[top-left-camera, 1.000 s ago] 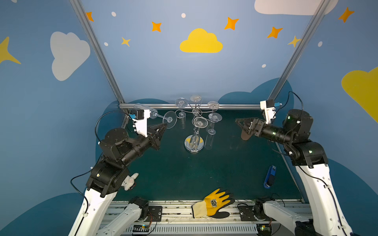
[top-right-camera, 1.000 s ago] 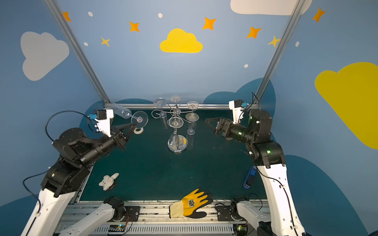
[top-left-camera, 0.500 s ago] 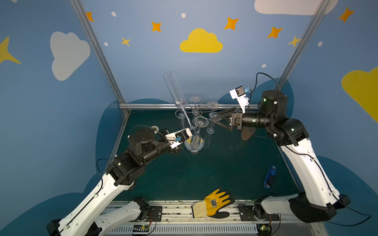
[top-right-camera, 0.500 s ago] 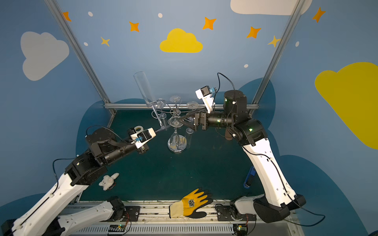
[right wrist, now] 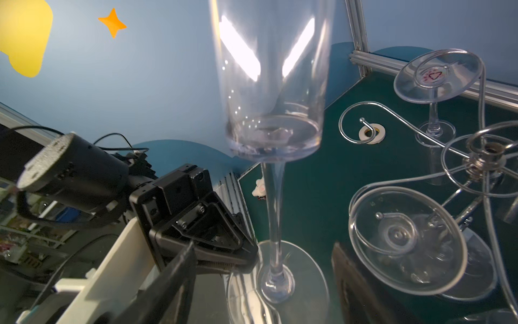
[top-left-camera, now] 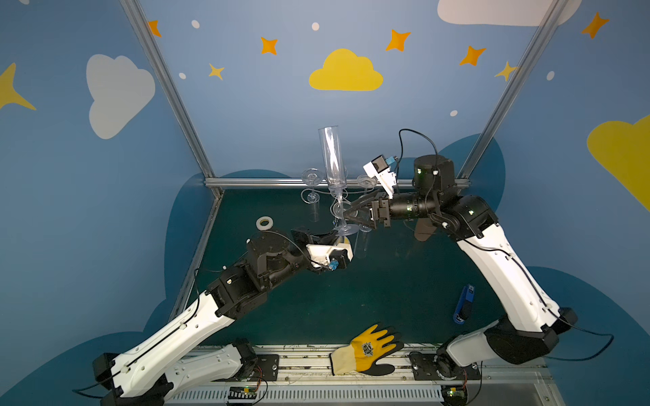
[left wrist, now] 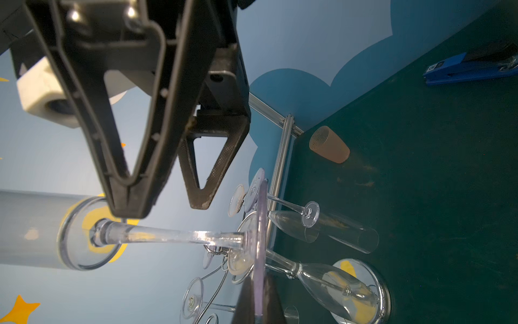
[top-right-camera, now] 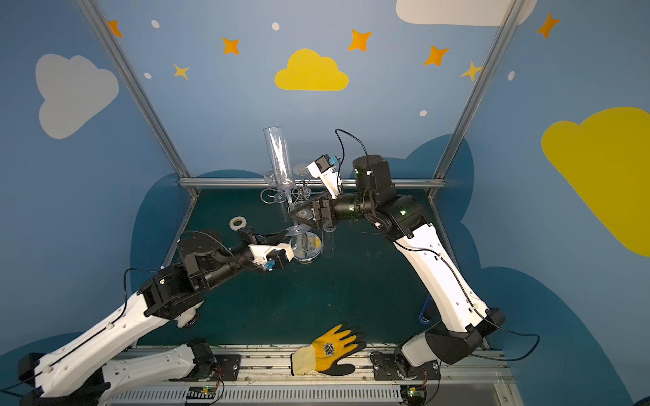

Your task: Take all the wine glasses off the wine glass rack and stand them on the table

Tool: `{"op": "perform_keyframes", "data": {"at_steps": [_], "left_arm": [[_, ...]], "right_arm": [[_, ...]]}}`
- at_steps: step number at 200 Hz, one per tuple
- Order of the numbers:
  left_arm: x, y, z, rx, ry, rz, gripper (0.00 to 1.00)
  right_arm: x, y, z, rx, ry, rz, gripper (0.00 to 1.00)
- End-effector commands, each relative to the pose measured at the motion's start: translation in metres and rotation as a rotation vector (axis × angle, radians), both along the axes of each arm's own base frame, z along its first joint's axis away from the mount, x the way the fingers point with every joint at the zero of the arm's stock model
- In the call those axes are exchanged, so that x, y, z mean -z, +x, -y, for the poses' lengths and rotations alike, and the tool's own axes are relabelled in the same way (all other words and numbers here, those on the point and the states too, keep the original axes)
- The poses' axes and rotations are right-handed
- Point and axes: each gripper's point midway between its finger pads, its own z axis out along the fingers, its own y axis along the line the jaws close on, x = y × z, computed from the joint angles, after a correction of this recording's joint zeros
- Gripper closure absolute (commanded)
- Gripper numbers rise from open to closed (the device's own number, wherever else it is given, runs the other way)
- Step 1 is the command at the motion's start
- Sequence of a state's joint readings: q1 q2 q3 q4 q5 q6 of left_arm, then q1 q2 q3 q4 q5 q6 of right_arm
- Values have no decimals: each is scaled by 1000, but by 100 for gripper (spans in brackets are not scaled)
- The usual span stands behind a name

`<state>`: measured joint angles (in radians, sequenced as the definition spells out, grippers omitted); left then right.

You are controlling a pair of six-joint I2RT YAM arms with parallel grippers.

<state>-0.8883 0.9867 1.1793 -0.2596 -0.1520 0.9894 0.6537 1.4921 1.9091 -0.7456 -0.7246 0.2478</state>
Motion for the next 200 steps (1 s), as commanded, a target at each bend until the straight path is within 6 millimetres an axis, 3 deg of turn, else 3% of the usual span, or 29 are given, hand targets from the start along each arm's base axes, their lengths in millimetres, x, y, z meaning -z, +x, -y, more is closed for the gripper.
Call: {"op": "perform_keyframes", "data": {"at_steps": [1, 52, 82, 121, 170, 200], "left_arm": [[-16, 2, 0, -9, -30, 61, 97], [-15, 0, 2, 5, -47, 53, 97], [-13, -1, 3, 4, -45, 50, 97], [-18, -4, 3, 19, -68, 56, 95], [-33, -8, -3, 1, -186, 44, 37], [-66, -25, -13, 49, -431, -60, 22]], "right_arm": [[-7, -1, -6, -5, 9, 33, 35], [3, 1, -18, -4, -8, 27, 59], [5, 1, -20, -2, -6, 25, 81], [8, 3, -22, 9, -5, 6, 100], [5, 3, -20, 29, 14, 31, 100], [0, 3, -11, 55, 4, 104, 100]]}}
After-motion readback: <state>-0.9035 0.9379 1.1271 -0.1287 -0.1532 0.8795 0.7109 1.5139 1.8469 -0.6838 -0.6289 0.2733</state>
